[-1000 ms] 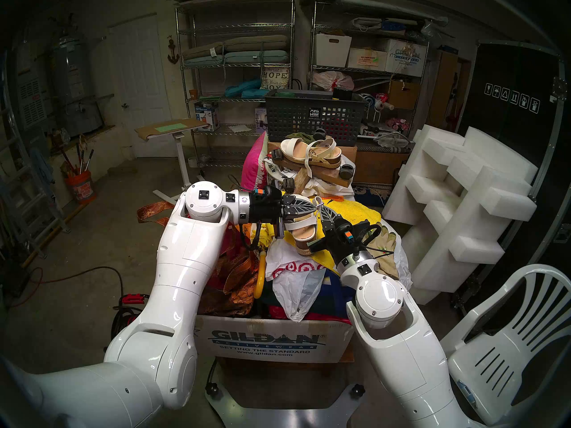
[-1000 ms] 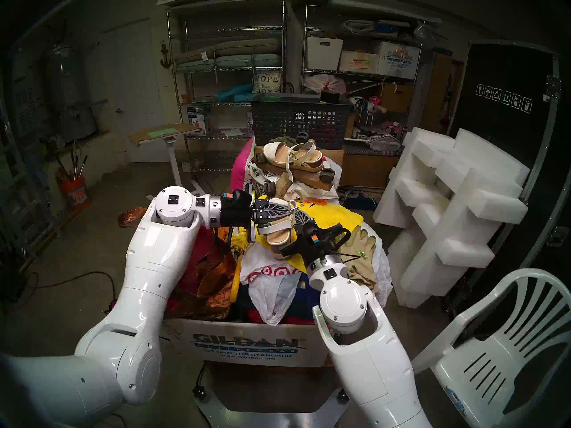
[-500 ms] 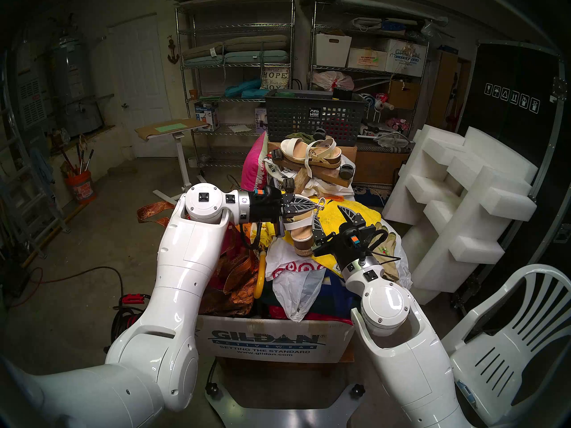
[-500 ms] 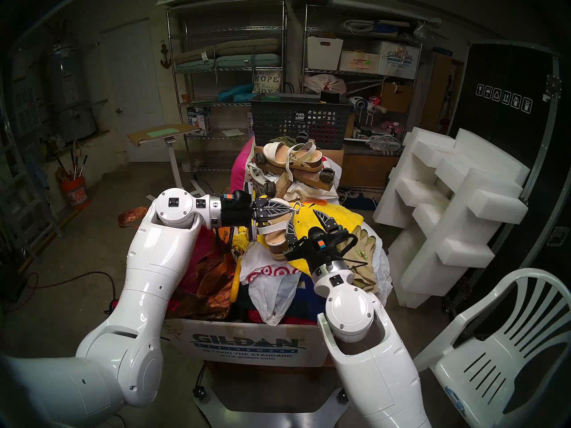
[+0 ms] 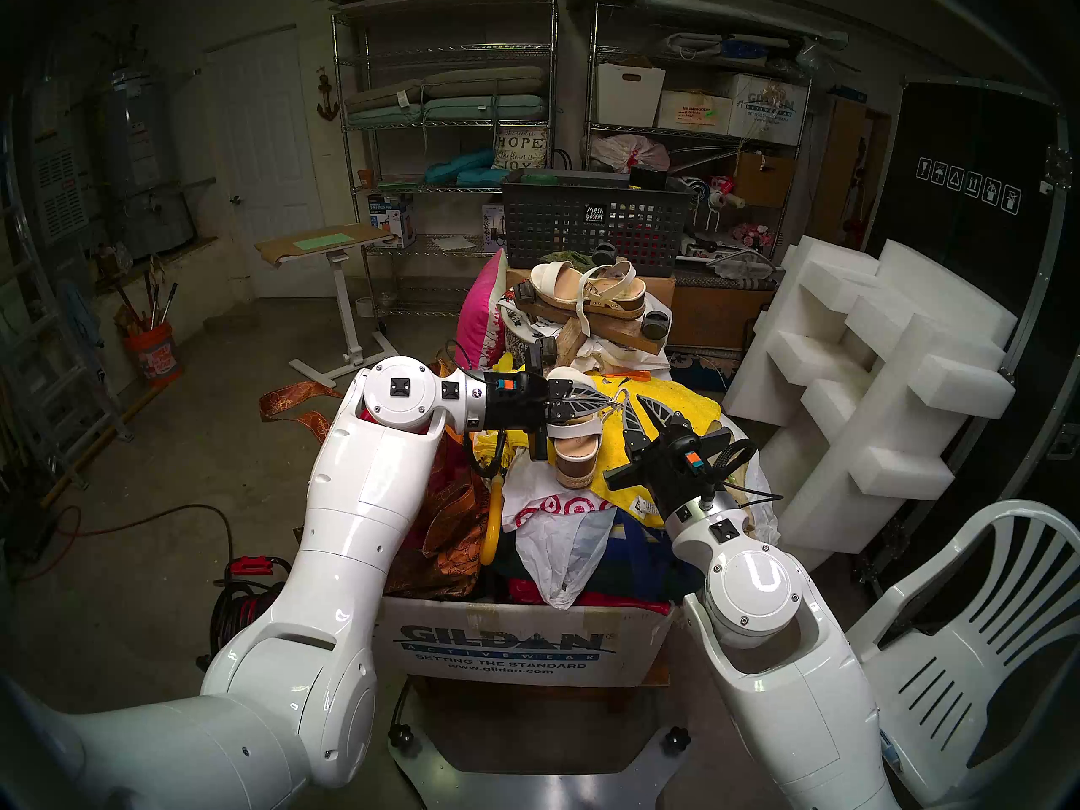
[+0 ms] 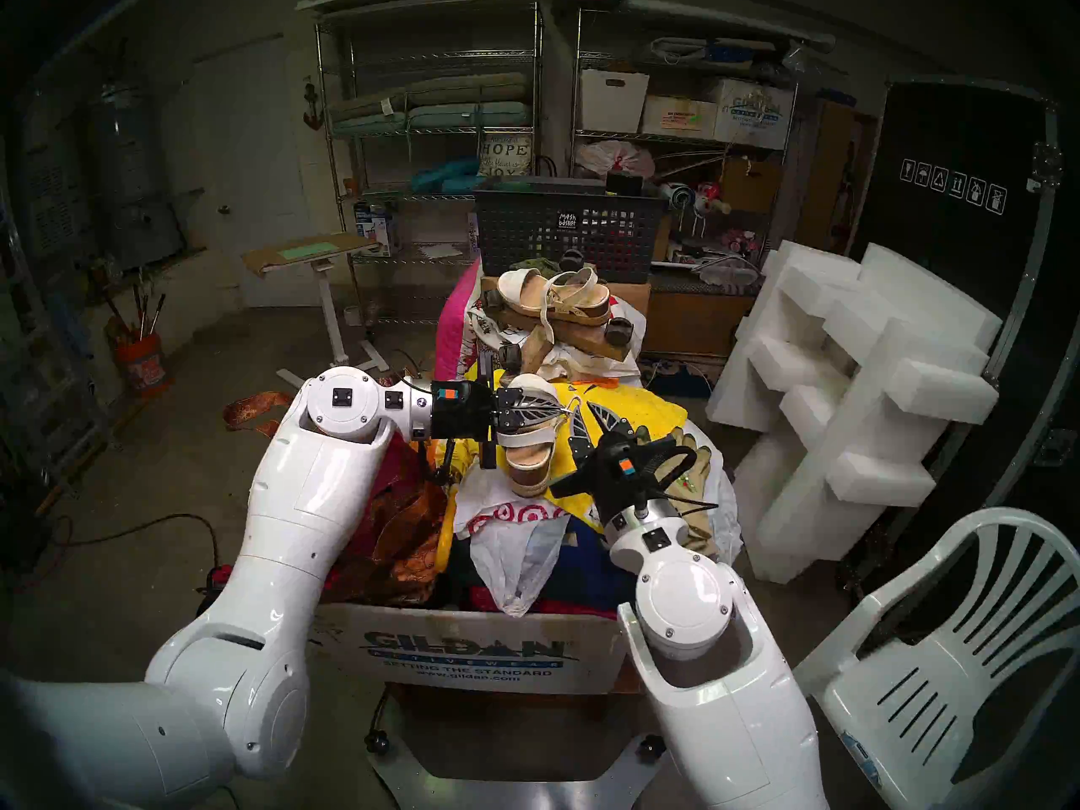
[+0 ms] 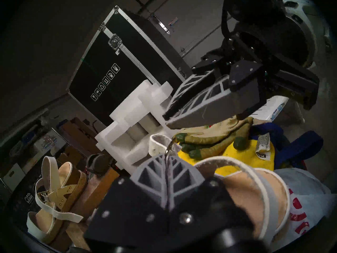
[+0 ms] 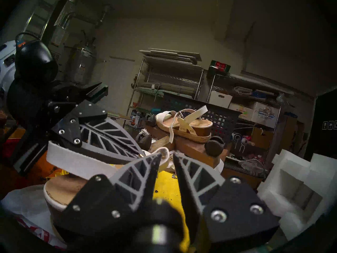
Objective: Unbuckle a shoe
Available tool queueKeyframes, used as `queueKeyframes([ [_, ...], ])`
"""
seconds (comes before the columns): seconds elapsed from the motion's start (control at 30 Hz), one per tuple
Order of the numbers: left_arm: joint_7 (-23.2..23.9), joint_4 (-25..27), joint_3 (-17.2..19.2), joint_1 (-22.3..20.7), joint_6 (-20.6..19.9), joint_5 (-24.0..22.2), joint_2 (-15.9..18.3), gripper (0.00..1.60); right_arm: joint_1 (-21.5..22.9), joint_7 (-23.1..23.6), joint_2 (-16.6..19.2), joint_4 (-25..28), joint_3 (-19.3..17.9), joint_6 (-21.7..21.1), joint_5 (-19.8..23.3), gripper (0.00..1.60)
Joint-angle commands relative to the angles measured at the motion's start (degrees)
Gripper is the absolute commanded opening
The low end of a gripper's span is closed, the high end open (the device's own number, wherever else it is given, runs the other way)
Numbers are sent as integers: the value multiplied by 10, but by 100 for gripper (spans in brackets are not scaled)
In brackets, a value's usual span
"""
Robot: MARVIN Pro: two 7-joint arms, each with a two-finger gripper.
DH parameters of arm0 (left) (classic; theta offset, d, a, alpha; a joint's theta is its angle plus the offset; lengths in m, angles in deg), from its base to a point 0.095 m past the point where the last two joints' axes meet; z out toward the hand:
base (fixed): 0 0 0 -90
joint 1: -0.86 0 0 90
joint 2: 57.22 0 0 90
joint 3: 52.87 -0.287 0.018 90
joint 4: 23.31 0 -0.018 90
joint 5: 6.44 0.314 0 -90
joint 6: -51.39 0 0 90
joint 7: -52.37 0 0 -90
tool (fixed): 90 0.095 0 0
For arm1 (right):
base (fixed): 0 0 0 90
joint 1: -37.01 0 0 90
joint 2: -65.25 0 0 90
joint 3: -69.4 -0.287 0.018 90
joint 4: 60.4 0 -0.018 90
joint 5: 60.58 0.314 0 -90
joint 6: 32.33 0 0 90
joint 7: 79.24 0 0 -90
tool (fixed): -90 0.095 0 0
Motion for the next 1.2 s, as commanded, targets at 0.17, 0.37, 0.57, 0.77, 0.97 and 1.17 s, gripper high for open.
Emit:
queueKeyframes([
  [0.17,-20,22,-3,7,63,14,-1,0,5,15,-1,15,1,-17,12,68],
  [0.37,-13,37,-2,13,67,10,-1,0,13,15,-7,2,-2,-20,14,70],
  [0.57,-9,46,1,17,68,10,4,0,19,8,-10,0,-7,-16,12,72],
  [0.77,-7,45,5,17,68,12,5,0,16,5,-9,5,-9,-14,12,72],
  [0.97,-4,42,6,16,69,10,4,0,18,9,-8,0,-6,-16,14,73],
  [1.17,-3,40,7,15,71,10,3,0,20,16,-5,1,-3,-18,18,74],
])
